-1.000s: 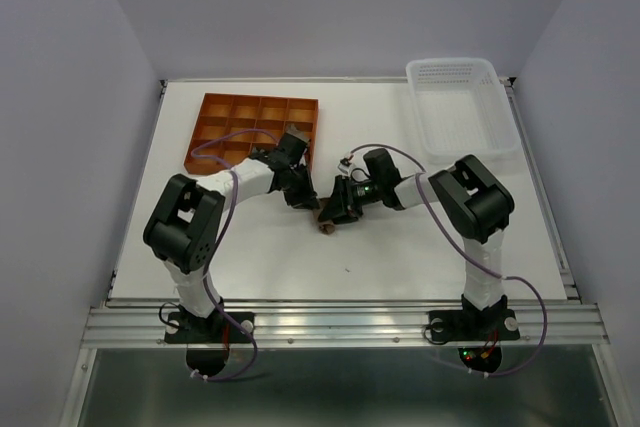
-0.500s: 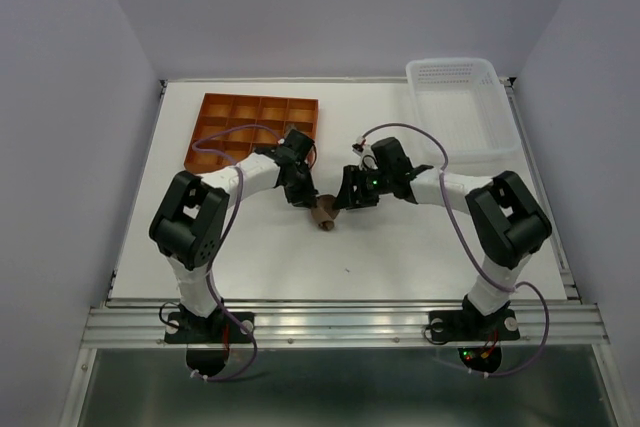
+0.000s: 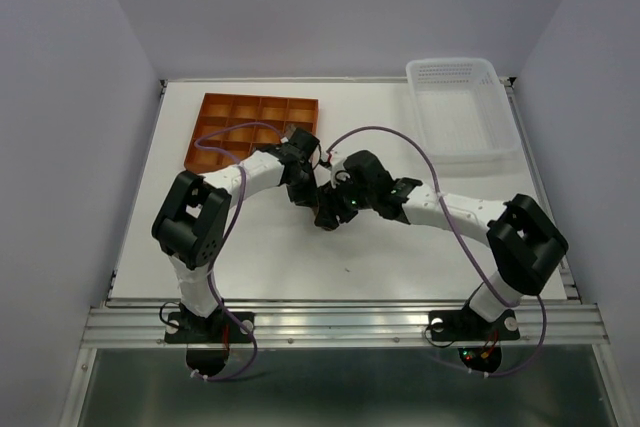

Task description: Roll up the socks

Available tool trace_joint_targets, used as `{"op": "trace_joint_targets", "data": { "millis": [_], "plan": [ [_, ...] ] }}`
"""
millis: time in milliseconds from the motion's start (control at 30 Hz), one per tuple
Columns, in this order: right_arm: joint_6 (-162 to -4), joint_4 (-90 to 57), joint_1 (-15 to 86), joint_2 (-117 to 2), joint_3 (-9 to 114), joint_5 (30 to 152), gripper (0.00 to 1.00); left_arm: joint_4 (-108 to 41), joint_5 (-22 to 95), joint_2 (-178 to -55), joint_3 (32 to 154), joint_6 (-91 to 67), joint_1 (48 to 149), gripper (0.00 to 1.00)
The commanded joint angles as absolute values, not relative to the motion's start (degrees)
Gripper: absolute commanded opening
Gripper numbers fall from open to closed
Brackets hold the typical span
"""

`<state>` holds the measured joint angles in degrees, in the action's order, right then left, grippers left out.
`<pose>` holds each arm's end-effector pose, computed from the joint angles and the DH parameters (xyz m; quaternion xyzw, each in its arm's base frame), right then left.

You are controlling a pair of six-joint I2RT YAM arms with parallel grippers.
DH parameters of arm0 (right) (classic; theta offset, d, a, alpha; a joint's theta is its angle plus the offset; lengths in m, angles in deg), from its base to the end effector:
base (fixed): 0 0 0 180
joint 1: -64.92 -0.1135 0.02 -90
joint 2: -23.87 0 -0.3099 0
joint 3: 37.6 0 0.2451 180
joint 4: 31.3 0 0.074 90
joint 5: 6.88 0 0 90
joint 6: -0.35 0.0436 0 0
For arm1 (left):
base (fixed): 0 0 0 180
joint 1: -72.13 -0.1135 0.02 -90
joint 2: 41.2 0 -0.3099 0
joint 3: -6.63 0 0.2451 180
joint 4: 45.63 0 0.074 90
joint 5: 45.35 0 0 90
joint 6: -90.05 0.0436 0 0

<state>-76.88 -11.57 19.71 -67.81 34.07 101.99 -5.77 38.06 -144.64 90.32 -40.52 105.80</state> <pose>0.2352 0.2569 0.2657 -0.3163 0.8381 0.3329 0.2945 0.3152 -0.2160 0.2309 -0.0429 0.9626 -0.2021 0.1752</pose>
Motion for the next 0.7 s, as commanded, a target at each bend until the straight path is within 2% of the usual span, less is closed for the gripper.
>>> {"op": "trace_joint_targets", "data": {
  "millis": [0, 300, 500, 667],
  "plan": [
    [-78.5, -13.8, 18.6, -70.8, 37.2, 98.8, 0.59, -4.3, 38.3, -144.6, 92.3, -41.3, 106.3, 0.24],
    [-79.0, -16.5, 17.6, -75.3, 38.5, 95.2, 0.58, -4.7, 37.9, -144.8, 92.5, -41.9, 106.4, 0.25],
    [-79.5, -16.5, 16.5, -76.7, 38.8, 93.1, 0.58, -4.7, 37.4, -145.0, 92.8, -41.9, 106.4, 0.29],
    [-79.3, -15.8, 16.5, -78.6, 38.9, 85.9, 0.58, -5.4, 35.9, -144.3, 92.9, -41.5, 106.4, 0.34]
  ]
}}
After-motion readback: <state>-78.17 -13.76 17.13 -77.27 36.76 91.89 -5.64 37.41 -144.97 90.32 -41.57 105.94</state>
